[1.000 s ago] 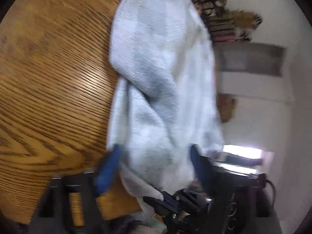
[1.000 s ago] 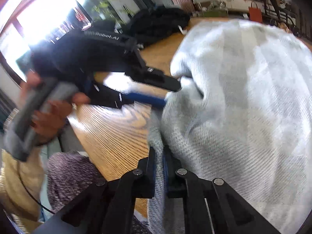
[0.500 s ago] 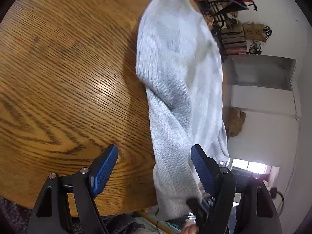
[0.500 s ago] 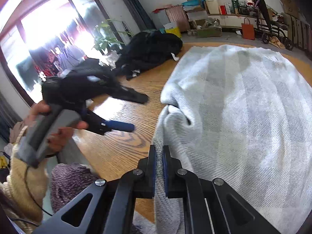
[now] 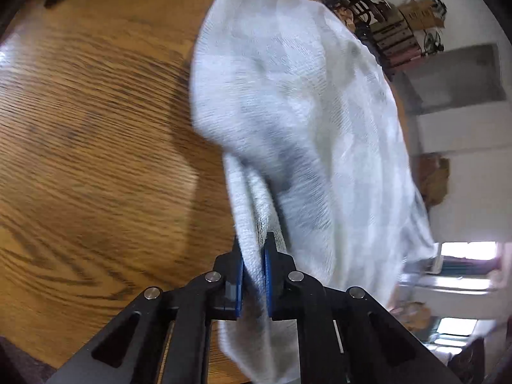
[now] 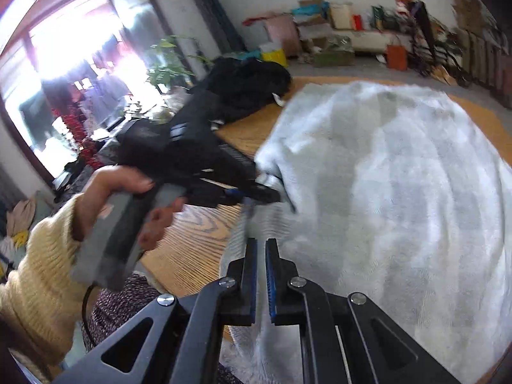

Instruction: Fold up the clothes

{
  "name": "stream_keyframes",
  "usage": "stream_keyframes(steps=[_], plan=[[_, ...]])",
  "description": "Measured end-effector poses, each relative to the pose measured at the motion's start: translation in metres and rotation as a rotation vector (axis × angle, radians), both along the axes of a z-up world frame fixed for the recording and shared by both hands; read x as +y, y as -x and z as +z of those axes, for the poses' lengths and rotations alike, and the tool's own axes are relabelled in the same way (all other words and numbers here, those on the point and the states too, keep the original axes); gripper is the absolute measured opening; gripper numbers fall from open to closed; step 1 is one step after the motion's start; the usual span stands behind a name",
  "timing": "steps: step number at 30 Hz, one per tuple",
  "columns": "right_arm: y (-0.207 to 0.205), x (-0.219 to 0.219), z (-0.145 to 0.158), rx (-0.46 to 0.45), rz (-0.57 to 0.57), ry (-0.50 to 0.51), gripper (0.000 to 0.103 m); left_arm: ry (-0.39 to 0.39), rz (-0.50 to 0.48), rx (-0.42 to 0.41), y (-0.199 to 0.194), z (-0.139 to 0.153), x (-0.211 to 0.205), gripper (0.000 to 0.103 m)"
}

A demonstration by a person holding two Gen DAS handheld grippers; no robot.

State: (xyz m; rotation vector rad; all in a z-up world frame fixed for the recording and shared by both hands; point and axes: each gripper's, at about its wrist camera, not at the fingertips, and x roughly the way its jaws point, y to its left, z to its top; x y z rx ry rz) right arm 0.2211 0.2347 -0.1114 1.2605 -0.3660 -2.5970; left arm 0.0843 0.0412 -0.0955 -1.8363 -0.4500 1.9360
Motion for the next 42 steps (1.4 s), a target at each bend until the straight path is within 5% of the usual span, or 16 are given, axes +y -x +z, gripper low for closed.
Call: stream_keyframes(steps=[5, 8, 10, 11, 16, 20, 30, 38, 42], plan=[[0.002, -0.014, -0.025, -0.098, 0.048, 0.063, 0.006, 0.036, 0.055, 0.021, 0.0, 0.0, -0.053, 0.01], [0.002, -0.029, -0.035, -0.125, 0.051, -0.043, 0.015, 0.045, 0.059, 0.04, -0.008, 0.007, -0.067, 0.01], [0.001, -0.031, -0.038, -0.123, 0.027, -0.125, 0.043, 0.057, 0.058, 0.056, -0.014, 0.013, -0.075, 0.01], [0.001, -0.032, -0.039, -0.117, 0.015, -0.167, 0.047, 0.079, 0.049, 0.07, -0.013, 0.014, -0.064, 0.01], [0.003, -0.035, -0.056, -0.148, -0.009, -0.487, 0.058, 0.169, -0.015, 0.106, -0.014, 0.022, -0.043, 0.01], [0.006, -0.014, -0.068, -0.208, -0.085, -0.602, 0.058, 0.153, -0.012, 0.069, -0.005, 0.024, -0.049, 0.014], [0.008, 0.068, -0.063, -0.294, -0.287, -0.613, 0.06, 0.259, -0.013, 0.05, 0.034, 0.01, -0.013, 0.011], [0.004, 0.084, -0.066, -0.317, -0.34, -0.696, 0.073, 0.303, -0.08, 0.158, 0.036, 0.026, -0.003, 0.008], [0.001, 0.095, -0.065, -0.334, -0.367, -0.698, 0.083, 0.429, -0.05, 0.23, 0.039, 0.038, -0.017, 0.001]])
